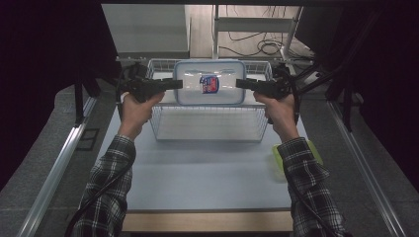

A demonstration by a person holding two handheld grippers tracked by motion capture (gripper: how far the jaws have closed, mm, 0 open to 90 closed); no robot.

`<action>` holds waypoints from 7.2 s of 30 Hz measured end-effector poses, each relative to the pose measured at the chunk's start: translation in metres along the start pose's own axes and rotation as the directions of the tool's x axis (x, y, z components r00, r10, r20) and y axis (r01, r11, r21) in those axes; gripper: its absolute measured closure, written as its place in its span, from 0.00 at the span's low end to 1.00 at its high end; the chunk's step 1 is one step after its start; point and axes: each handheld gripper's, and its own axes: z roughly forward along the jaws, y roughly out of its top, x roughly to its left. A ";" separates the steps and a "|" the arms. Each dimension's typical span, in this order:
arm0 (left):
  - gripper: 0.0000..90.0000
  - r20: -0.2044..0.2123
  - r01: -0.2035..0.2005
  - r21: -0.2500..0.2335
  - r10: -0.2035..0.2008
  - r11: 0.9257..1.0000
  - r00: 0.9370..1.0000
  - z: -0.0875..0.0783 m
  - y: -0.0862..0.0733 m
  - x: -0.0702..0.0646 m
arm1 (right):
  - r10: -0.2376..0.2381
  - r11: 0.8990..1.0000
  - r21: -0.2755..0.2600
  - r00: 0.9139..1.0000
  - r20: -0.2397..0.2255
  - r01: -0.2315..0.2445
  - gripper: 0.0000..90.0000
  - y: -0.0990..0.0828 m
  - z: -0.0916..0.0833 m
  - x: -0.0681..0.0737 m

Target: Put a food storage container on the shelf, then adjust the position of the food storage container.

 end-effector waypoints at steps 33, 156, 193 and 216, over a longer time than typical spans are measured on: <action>0.49 -0.081 0.044 -0.051 -0.048 0.998 0.996 0.010 -0.002 0.006 | -0.036 0.999 0.039 0.990 0.136 0.031 0.58 -0.008 0.016 0.002; 0.06 -0.204 -0.260 0.171 0.292 0.950 0.934 -0.040 -0.238 -0.076 | -0.372 0.926 0.115 0.922 0.105 0.361 0.01 -0.197 -0.060 0.055; 0.06 -0.240 -0.243 0.264 0.308 0.933 0.921 -0.037 -0.268 -0.066 | -0.249 0.955 0.252 0.888 0.386 0.158 0.32 -0.212 -0.091 -0.014; 0.06 -0.228 -0.228 0.268 0.292 0.936 0.929 -0.034 -0.268 -0.062 | -0.175 0.977 0.207 0.765 0.620 0.056 0.99 -0.192 -0.168 -0.086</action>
